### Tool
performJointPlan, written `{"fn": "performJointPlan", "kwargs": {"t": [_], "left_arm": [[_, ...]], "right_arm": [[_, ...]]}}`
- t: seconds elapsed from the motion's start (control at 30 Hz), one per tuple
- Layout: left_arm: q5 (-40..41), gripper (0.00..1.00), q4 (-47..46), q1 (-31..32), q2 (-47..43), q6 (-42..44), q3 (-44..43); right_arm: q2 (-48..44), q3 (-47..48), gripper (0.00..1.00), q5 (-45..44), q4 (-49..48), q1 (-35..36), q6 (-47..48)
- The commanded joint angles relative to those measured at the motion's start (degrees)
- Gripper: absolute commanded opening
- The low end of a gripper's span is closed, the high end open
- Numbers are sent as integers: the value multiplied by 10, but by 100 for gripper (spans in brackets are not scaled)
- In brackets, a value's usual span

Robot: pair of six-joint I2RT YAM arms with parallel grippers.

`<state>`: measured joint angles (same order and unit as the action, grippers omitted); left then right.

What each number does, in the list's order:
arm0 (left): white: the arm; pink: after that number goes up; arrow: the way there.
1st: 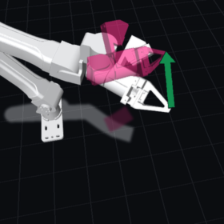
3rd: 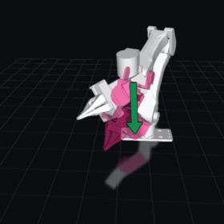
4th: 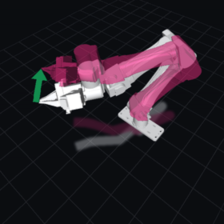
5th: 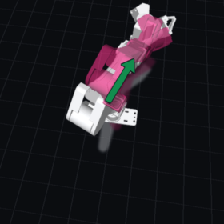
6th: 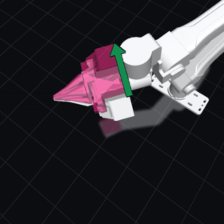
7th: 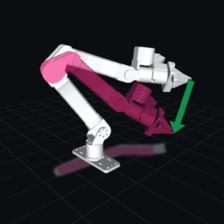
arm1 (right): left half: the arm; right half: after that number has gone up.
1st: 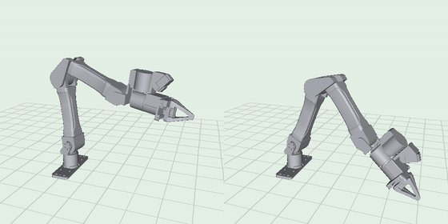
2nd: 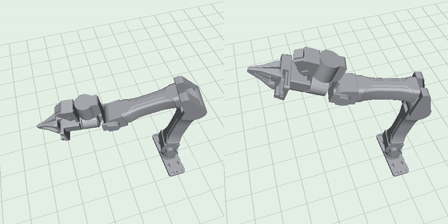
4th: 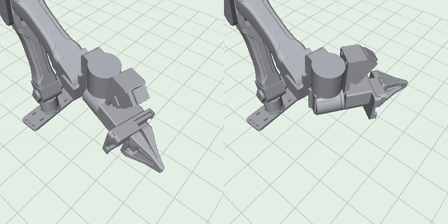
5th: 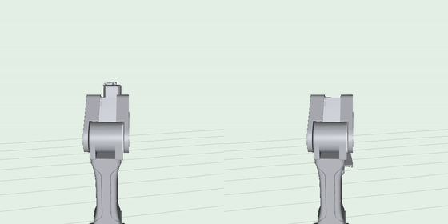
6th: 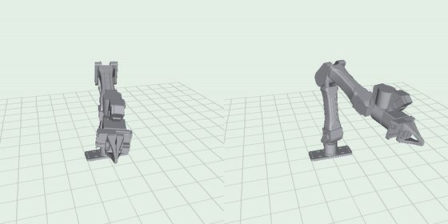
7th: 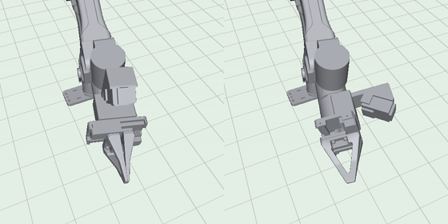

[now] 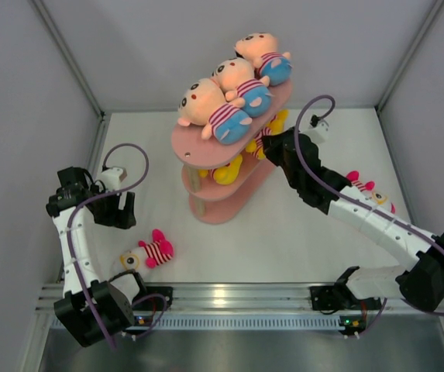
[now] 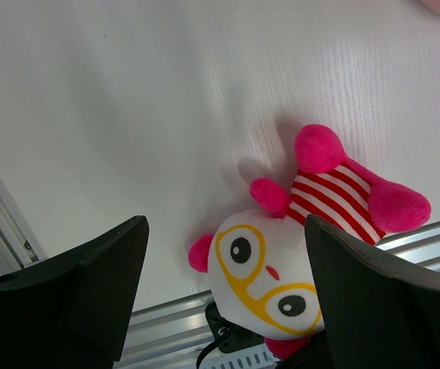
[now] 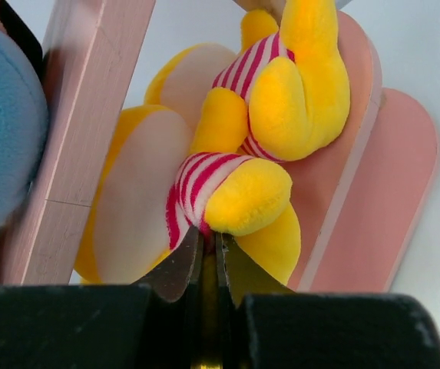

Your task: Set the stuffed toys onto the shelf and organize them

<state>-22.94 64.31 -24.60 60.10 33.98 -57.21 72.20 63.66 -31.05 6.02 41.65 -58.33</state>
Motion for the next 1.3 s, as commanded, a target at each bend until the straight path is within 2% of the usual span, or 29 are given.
{"fn": "performJointPlan", "kwargs": {"t": [0.0, 0.2, 0.3, 0.4, 0.43, 0.47, 0.6, 0.63, 0.73, 0.83, 0.97, 1.27], "left_arm": [[-11, 89, -8, 0, -10, 2, 3], [-12, 89, -8, -1, -9, 1, 5], [-11, 89, -9, -1, -8, 1, 6], [-13, 89, -8, 0, -9, 2, 7], [-14, 89, -9, 0, -7, 2, 7], [-14, 89, -9, 0, -6, 0, 6], [-18, 89, -9, 0, -7, 0, 6], [-18, 89, -8, -1, -7, 0, 6], [-14, 89, -8, 0, -8, 0, 7], [-14, 89, -8, -1, -8, 1, 8], [-15, 89, -8, 0, -10, 0, 6], [-13, 89, -8, -1, -11, 1, 6]], "right_arm": [[17, 7, 0, -33, -42, 12, -18], [43, 19, 0, -25, -32, 16, 0], [32, 11, 9, -27, -33, 18, 3], [11, 2, 27, -26, -39, 19, 21], [2, 3, 37, -26, -37, 19, 27], [-1, 4, 40, -26, -36, 21, 37], [-19, 10, 49, -11, -37, 23, 67], [-23, 13, 55, -5, -37, 23, 75], [-31, 23, 64, 12, -33, 23, 116], [-39, 19, 69, 25, -31, 23, 134], [-47, 1, 67, 35, -29, 16, 125], [-50, -27, 52, 31, -22, -7, 102]]}}
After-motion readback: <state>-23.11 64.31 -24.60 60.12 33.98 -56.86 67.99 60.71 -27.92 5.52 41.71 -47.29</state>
